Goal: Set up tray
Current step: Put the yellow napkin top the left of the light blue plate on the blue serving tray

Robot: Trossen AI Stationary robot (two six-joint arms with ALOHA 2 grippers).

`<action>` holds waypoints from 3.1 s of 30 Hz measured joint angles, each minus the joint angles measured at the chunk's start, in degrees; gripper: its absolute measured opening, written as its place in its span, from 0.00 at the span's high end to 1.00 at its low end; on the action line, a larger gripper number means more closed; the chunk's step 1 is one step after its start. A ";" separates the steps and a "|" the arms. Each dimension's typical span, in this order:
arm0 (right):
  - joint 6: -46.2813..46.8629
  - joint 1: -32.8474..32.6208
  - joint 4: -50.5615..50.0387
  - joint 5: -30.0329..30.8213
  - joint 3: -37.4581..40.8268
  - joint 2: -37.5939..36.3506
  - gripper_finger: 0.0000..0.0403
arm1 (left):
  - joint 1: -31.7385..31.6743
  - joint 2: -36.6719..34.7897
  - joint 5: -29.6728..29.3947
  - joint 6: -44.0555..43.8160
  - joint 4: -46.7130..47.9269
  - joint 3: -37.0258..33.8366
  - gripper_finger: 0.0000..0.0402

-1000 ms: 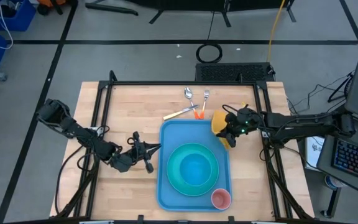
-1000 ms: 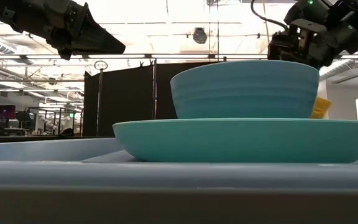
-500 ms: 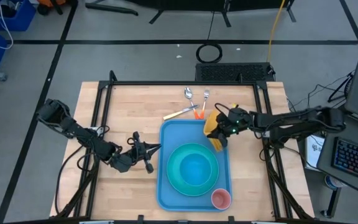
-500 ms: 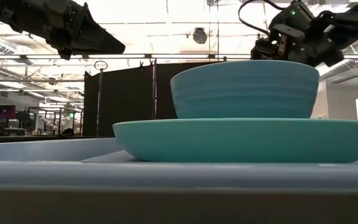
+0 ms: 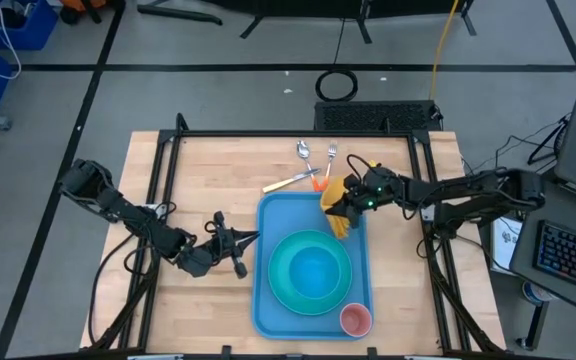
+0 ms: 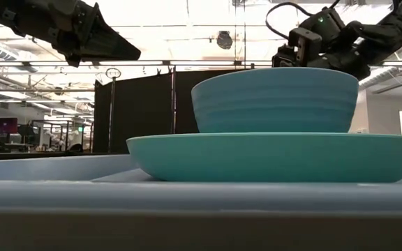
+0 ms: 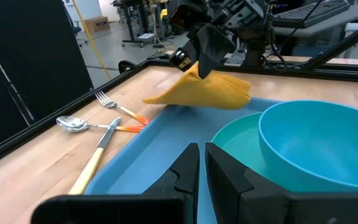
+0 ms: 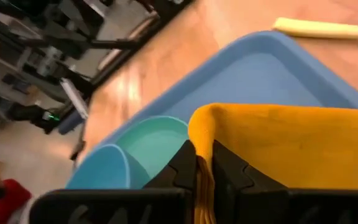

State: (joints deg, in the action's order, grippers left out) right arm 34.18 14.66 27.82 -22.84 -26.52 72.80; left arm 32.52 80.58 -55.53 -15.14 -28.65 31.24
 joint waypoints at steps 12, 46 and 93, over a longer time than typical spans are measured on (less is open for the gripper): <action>1.61 -0.07 9.31 -1.30 0.02 4.06 0.90 | -1.67 0.00 0.07 0.29 0.06 0.00 0.92; -12.41 2.22 -7.78 -5.68 0.02 -9.93 0.68 | -10.73 -0.02 14.20 1.61 -0.02 0.04 0.92; -27.88 14.62 -9.34 13.84 0.07 -10.61 0.69 | -39.89 11.46 73.01 25.88 13.44 9.50 0.51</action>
State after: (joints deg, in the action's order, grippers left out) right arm 6.30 29.28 18.48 -9.01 -26.46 62.19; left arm -7.37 92.03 17.49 10.75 -15.22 40.75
